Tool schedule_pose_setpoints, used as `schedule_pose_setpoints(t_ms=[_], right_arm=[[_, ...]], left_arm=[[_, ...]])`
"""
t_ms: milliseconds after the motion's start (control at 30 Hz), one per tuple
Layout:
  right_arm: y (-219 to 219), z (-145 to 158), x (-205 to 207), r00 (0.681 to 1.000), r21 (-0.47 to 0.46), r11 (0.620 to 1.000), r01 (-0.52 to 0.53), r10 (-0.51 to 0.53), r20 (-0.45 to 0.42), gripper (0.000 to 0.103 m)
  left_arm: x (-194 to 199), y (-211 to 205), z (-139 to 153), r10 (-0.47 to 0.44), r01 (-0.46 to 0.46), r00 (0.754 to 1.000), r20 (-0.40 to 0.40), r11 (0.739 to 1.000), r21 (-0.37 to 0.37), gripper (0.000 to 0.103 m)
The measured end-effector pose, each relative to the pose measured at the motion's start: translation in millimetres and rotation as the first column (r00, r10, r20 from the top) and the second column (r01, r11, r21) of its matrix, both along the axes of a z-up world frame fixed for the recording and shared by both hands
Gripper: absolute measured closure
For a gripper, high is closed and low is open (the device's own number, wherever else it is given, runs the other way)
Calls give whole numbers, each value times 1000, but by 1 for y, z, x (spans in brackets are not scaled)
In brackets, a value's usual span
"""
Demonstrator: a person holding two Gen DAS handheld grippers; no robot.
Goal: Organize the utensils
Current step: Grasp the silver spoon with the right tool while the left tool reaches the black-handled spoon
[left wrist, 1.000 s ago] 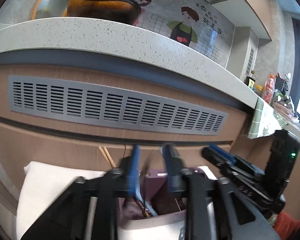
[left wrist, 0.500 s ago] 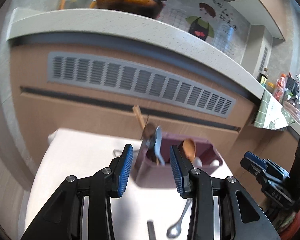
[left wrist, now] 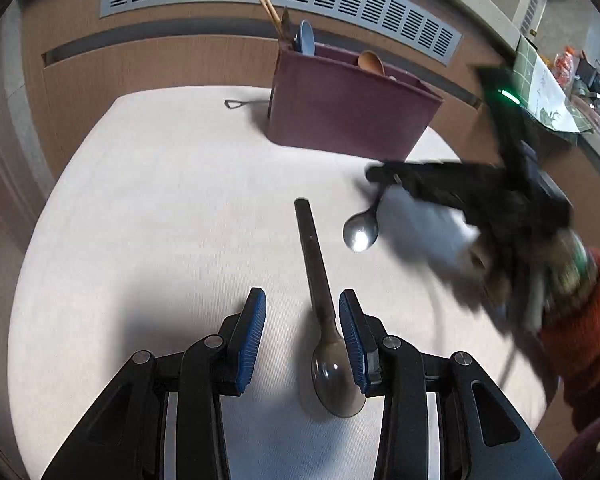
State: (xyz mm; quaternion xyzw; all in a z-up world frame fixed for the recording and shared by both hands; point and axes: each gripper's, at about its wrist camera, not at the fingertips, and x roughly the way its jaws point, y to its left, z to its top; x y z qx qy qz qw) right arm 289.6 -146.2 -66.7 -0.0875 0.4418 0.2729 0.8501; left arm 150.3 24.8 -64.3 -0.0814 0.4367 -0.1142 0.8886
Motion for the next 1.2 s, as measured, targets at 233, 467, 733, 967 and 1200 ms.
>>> schedule_pose_setpoints(t_ms=[233,467,733,967,1200], right_arm=[[-13,-11,1,1000,-83,997,-4,4,-9,95],[-57,-6,-61,975,57,993,-102,111,-194,77],[-28,-12,-132,932,-107,927,-361,363,3,60],[6,-6,-110,922,-93,918,-386,388,4,60],[9,-8,-97,954,-94,949,-300,301,-1,78]], left_arm=[[4,8,6,31,-31,999,14,1000,-6,64],[18,9,6,41,-41,999,6,999,-15,64],[15,20,8,77,-77,997,-2,997,-7,64],[13,24,9,94,-94,996,-3,996,7,64],[13,20,9,82,-82,997,-4,997,13,64]])
